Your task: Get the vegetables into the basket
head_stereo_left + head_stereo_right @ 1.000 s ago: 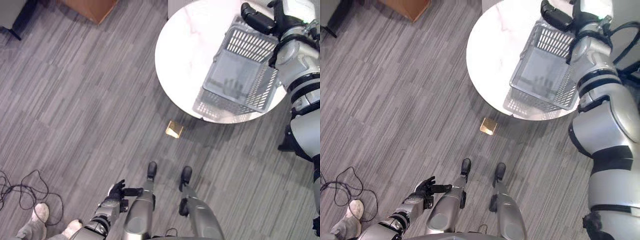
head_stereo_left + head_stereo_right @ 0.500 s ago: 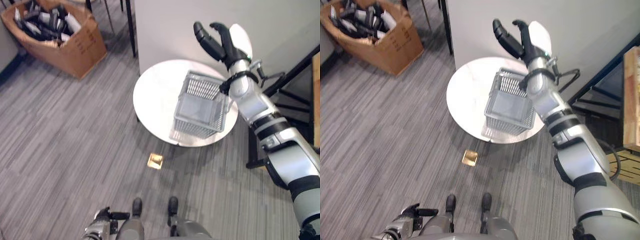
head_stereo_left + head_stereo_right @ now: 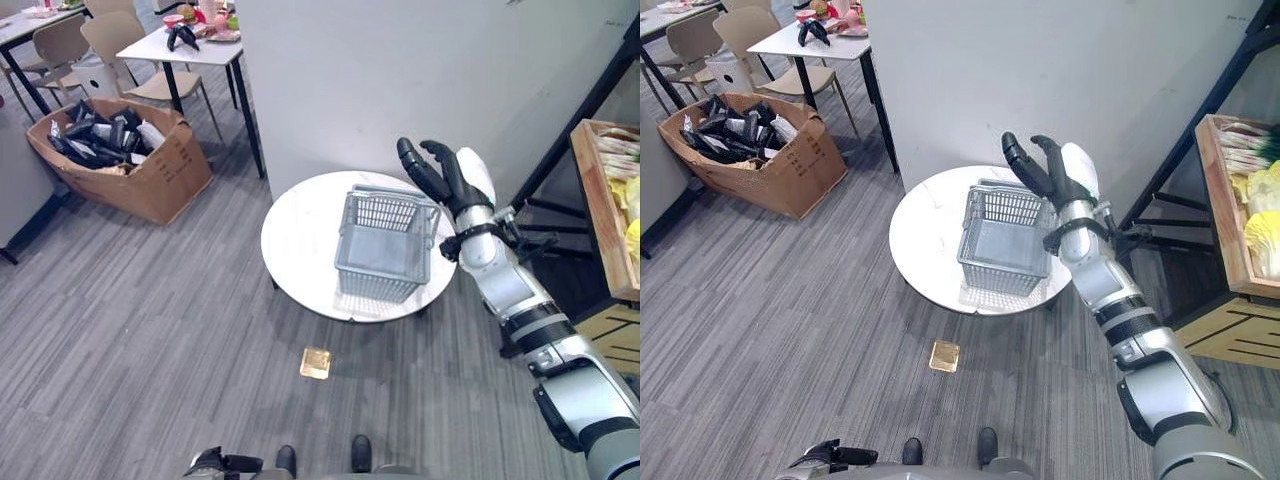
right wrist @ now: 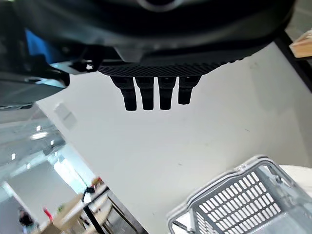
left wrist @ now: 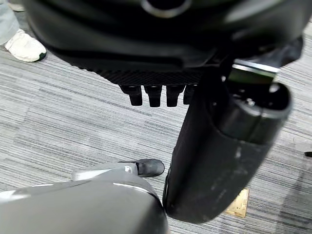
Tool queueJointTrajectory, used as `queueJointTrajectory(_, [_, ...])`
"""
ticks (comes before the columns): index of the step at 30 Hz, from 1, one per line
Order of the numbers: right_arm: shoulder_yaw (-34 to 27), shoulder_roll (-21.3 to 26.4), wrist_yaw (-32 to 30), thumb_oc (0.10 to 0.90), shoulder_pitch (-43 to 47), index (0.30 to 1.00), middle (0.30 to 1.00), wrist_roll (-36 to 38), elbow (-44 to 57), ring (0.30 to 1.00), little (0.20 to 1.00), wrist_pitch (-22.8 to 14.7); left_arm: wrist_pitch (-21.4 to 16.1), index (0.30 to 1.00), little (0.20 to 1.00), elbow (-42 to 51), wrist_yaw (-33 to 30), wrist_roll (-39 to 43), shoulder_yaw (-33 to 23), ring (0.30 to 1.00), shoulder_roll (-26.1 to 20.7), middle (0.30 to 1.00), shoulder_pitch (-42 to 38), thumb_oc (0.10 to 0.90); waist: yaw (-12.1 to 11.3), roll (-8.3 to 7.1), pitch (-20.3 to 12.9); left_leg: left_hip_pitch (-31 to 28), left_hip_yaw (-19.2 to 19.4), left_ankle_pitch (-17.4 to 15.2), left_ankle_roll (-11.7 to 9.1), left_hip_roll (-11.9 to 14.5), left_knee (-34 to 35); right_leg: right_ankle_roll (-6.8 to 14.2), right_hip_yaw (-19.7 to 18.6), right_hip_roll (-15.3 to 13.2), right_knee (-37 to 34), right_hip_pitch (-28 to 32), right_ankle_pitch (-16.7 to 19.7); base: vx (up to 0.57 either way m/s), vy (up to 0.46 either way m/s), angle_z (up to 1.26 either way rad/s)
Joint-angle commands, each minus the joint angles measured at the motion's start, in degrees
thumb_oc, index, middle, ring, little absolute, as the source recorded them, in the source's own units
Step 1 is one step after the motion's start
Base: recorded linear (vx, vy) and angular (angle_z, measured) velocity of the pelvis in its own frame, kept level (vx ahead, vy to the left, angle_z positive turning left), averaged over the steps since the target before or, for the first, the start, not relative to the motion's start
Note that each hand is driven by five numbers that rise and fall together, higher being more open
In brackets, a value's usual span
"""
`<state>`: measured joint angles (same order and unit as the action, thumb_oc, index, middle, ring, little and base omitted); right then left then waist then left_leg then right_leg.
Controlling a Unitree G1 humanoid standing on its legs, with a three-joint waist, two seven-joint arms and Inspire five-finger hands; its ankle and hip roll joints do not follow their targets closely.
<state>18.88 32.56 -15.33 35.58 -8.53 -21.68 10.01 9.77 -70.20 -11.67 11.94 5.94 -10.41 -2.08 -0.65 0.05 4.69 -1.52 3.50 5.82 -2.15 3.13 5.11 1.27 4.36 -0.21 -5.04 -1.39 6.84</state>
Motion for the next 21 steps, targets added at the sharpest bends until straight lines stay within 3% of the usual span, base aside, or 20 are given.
queueJointTrajectory(1, [-4.7, -0.3, -2.8, 0.400, 2.6, 0.300, 0.300, -1.3, 3.3, 0.300, 0.300, -4.0, 1.8, 1.000, 1.000, -5.8, -0.6, -3.4, 1.2, 1.000, 0.0, 1.000, 0.8, 0.900, -0.4, -3.44, -3.0, -1.6, -0.7, -3.3, -1.6, -1.1, -0.1, 5.4, -0.5, -4.2, 0.9, 3.5, -3.5, 0.00, 0.009, -0.06])
queueJointTrajectory(2, [-6.2, -0.7, -2.7, 0.900, -0.9, 1.000, 1.000, -1.4, 4.3, 1.000, 1.000, -4.0, 1.9, 1.000, 1.000, -6.1, -0.8, -3.9, 0.5, 1.000, 0.2, 1.000, 0.8, 0.900, 0.1, -3.31, -3.0, -1.9, -0.5, -3.4, -1.6, -1.1, -0.1, 5.4, -0.7, -4.1, 0.9, 3.7, -3.5, 0.00, 0.009, -0.05])
queueJointTrajectory(3, [-7.2, -0.5, -1.9, 0.900, -3.5, 1.000, 1.000, -1.6, 5.1, 1.000, 1.000, -3.6, 2.5, 1.000, 1.000, -6.2, -0.4, -4.6, 0.1, 1.000, 0.2, 1.000, 1.5, 0.900, 0.1, -3.31, -3.2, -2.3, -0.3, -3.6, -1.5, -1.0, -0.1, 5.4, -0.8, -4.1, 0.8, 4.1, -3.6, -0.01, 0.013, -0.03])
queueJointTrajectory(4, [-7.7, -0.5, -2.0, 0.400, -4.6, 0.300, 0.300, -1.5, 5.0, 0.300, 0.300, -4.0, 2.4, 1.000, 1.000, -6.3, -0.7, -4.8, -0.2, 1.000, 0.3, 1.000, 1.6, 0.900, 0.3, -3.30, -3.1, -2.4, -0.2, -3.6, -1.5, -0.9, -0.1, 5.4, -0.9, -4.1, 0.8, 4.0, -3.6, -0.01, 0.002, -0.06])
queueJointTrajectory(8, [-8.6, -0.2, -0.9, 0.400, -8.7, 0.300, 0.300, -0.9, 4.1, 0.300, 0.300, -4.0, 2.4, 1.000, 1.000, -6.2, -0.4, -5.3, -0.8, 1.000, 0.1, 1.000, 1.7, 0.900, 0.5, -3.54, -2.9, -2.3, 0.5, -3.4, -1.6, -0.8, -0.1, 5.5, -0.9, -3.9, 0.8, 3.8, -3.3, -0.03, -0.001, -0.09])
queueJointTrajectory(9, [-8.6, -0.1, -0.6, 0.900, -9.6, 1.000, 1.000, -1.1, 3.8, 1.000, 1.000, -4.0, 2.3, 1.000, 1.000, -6.1, -0.3, -5.4, -0.8, 1.000, 0.1, 1.000, 1.7, 0.900, 0.6, -3.59, -2.8, -2.4, 0.6, -3.4, -1.6, -0.8, -0.1, 5.6, -1.0, -3.9, 0.8, 3.8, -3.3, 0.00, 0.000, 0.00])
queueJointTrajectory(11, [-8.7, -0.2, -0.2, 0.900, -11.4, 1.000, 1.000, -1.3, 2.7, 1.000, 1.000, -3.8, 2.5, 1.000, 1.000, -5.9, -0.4, -5.5, -0.9, 1.000, 0.3, 1.000, 1.6, 0.900, 0.6, -3.67, -2.6, -2.4, 0.5, -3.4, -1.6, -0.8, -0.1, 5.6, -1.0, -3.9, 0.8, 3.8, -3.3, 0.00, -0.001, -0.03])
queueJointTrajectory(12, [-8.7, -0.2, -0.2, 0.400, -11.4, 0.300, 0.300, -1.3, 2.6, 0.300, 0.300, -3.8, 2.5, 1.000, 1.000, -5.9, -0.4, -5.5, -0.9, 1.000, 0.3, 1.000, 1.7, 0.900, 0.6, -3.61, -2.7, -2.7, 0.5, -4.1, -1.6, -0.8, -0.1, 5.7, -1.0, -3.9, 0.7, 4.2, -3.8, -0.02, -0.009, -0.04])
queueJointTrajectory(15, [-9.0, -0.6, 0.4, 0.400, -14.8, 0.300, 0.300, -1.7, -1.4, 0.300, 0.300, -3.7, 2.2, 1.000, 1.000, -5.7, -0.1, -5.9, -1.0, 1.000, 0.2, 1.000, 1.7, 0.900, 0.6, -3.70, -2.4, -2.5, 0.0, -3.4, -1.5, -0.8, -0.1, 5.6, -0.9, -4.1, 0.7, 4.2, -3.3, -0.01, -0.004, -0.01])
queueJointTrajectory(17, [-8.7, -0.9, 0.9, 0.900, -16.7, 1.000, 1.000, -2.2, -3.5, 1.000, 1.000, -3.6, 2.1, 1.000, 1.000, -5.6, -0.1, -5.8, -1.1, 1.000, 0.1, 1.000, 1.7, 0.900, 0.6, -3.56, -2.4, -2.9, -0.2, -4.0, -1.5, -0.8, -0.1, 5.7, -0.8, -4.0, 0.6, 4.7, -3.9, 0.02, 0.003, 0.04])
queueJointTrajectory(19, [-8.7, -1.3, 0.9, 0.900, -18.8, 1.000, 1.000, -3.0, -5.9, 1.000, 1.000, -3.3, 2.0, 1.000, 1.000, -5.6, 0.0, -5.8, -1.4, 1.000, 0.0, 1.000, 1.9, 0.900, 0.8, -3.50, -2.3, -3.1, -0.2, -4.0, -1.5, -0.9, -0.1, 5.6, -0.7, -4.0, 0.7, 4.9, -3.9, -0.02, 0.001, 0.03])
queueJointTrajectory(20, [-8.7, -1.3, 0.9, 0.761, -18.8, 0.805, 0.805, -2.9, -6.0, 0.805, 0.805, -3.4, 2.0, 1.000, 1.000, -5.6, 0.0, -5.8, -1.4, 1.000, -0.1, 1.000, 1.9, 0.900, 0.7, -3.57, -2.2, -2.8, -0.2, -3.4, -1.5, -0.9, -0.1, 5.5, -0.7, -4.1, 0.9, 4.5, -3.4, 0.00, 0.000, 0.00])
queueJointTrajectory(21, [-8.1, -1.4, 2.4, 0.400, -20.7, 0.300, 0.300, -4.1, -8.6, 0.300, 0.300, -3.1, 1.8, 1.000, 1.000, -5.6, 0.5, -6.3, -1.6, 1.000, -0.3, 1.000, 2.4, 0.900, 0.8, -3.53, -2.3, -3.3, -0.3, -4.2, -1.5, -0.9, -0.1, 5.5, -0.7, -4.0, 0.7, 5.2, -4.1, 0.00, 0.000, 0.00])
